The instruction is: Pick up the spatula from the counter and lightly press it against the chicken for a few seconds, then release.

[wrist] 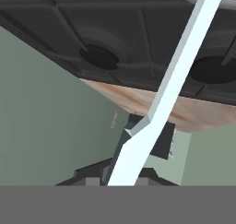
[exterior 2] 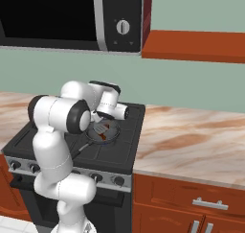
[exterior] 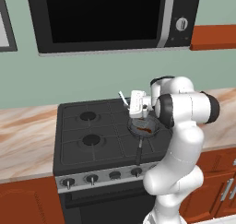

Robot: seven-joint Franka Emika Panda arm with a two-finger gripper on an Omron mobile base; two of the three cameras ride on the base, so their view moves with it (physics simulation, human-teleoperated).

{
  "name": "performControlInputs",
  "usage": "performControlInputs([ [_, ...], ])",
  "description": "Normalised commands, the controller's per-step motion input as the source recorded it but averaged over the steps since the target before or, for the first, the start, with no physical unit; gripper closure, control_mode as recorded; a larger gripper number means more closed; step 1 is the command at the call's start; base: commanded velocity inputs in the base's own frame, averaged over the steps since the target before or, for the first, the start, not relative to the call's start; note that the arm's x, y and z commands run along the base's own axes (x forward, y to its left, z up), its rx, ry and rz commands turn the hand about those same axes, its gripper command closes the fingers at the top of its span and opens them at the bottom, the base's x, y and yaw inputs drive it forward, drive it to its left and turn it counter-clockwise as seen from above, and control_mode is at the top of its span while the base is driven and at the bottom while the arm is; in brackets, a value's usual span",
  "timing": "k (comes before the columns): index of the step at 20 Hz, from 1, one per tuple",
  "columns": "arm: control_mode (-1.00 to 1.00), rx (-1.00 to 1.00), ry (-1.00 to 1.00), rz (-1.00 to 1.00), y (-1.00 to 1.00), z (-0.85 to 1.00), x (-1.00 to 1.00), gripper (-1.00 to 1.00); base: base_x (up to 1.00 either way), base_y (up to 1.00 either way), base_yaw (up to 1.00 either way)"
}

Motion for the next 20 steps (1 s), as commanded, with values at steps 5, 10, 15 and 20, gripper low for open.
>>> performControlInputs([
  [5,-1.00,0.00,0.00,0.00,-0.09,-0.27,0.03,1.00,0.00,0.00,0.00],
  [10,-1.00,0.00,0.00,0.00,-0.13,-0.25,0.00,1.00,0.00,0.00,0.00],
  [15,-1.00,0.00,0.00,0.00,-0.05,-0.10,0.00,1.00,0.00,0.00,0.00],
  [20,-1.00,-0.04,-0.04,0.00,0.00,0.06,-0.02,1.00,0.00,0.00,0.00],
])
